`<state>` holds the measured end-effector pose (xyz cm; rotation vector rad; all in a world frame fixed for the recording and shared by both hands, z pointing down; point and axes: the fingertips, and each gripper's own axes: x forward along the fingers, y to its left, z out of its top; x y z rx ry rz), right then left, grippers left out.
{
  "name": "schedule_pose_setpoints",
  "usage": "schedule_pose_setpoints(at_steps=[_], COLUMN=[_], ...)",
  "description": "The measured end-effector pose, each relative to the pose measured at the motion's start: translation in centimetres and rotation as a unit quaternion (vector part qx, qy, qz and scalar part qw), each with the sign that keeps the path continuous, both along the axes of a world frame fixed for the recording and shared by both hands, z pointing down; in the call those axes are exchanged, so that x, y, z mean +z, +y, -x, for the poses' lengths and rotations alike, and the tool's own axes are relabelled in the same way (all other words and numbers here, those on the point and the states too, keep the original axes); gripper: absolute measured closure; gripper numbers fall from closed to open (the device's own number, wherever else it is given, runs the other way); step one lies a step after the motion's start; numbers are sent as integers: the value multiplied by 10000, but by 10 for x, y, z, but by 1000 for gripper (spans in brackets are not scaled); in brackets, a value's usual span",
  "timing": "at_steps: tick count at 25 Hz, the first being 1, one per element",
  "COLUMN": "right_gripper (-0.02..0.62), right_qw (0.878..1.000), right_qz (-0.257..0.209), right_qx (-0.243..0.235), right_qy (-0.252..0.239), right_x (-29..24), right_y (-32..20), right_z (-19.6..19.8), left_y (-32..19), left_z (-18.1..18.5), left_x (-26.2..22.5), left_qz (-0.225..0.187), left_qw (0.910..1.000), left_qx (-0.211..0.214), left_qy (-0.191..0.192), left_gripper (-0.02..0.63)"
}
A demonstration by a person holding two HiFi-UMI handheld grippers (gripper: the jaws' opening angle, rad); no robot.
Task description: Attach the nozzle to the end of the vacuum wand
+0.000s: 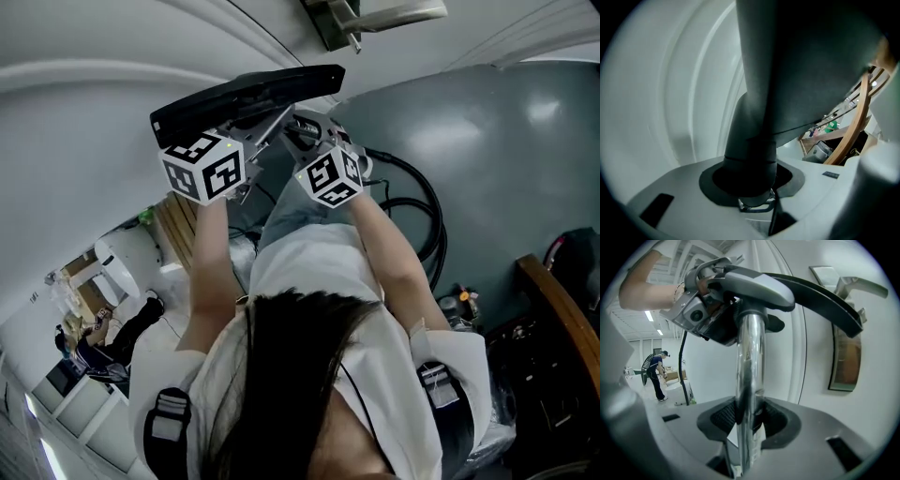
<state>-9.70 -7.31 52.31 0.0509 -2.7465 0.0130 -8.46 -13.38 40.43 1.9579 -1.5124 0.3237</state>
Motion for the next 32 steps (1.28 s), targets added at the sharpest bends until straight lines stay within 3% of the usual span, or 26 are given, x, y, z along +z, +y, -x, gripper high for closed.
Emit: schedule_pose_setpoints(at_steps=[7, 12, 16, 18, 20, 23, 28, 32], right_gripper=[451, 451, 453, 453, 453, 453, 453, 453], right_qw=[10000, 9999, 9993, 9992, 9993, 9992, 9982, 9984], right_qz=[-6, -11, 59, 89, 91, 119, 221, 208], right_qx=[5, 129, 358, 380, 357, 382, 546, 531], right_qy=[-34, -18, 64, 60, 48, 52, 65, 32], right_x=[-1, -1, 4, 5, 4, 3, 1, 2], right_y=[1, 0, -4, -5, -7, -6, -8, -10], right_z=[-7, -7, -7, -7, -7, -7, -6, -5], left_y=[0, -2, -6, -8, -10, -8, -10, -12], left_z=[-9, -9, -9, -12, -14, -13, -9, -10], left_x=[4, 5, 17, 22, 23, 24, 21, 25], left_qz=[253, 201, 543, 677, 768, 832, 512, 335], left_qw=[9997, 9996, 9964, 9944, 9939, 9935, 9945, 9954], left_qx=[49, -68, -274, -142, 21, -80, -393, -326], left_qy=[-26, -198, -591, -805, -797, -769, -830, -835], left_gripper=[457, 462, 466, 469, 471, 471, 474, 474])
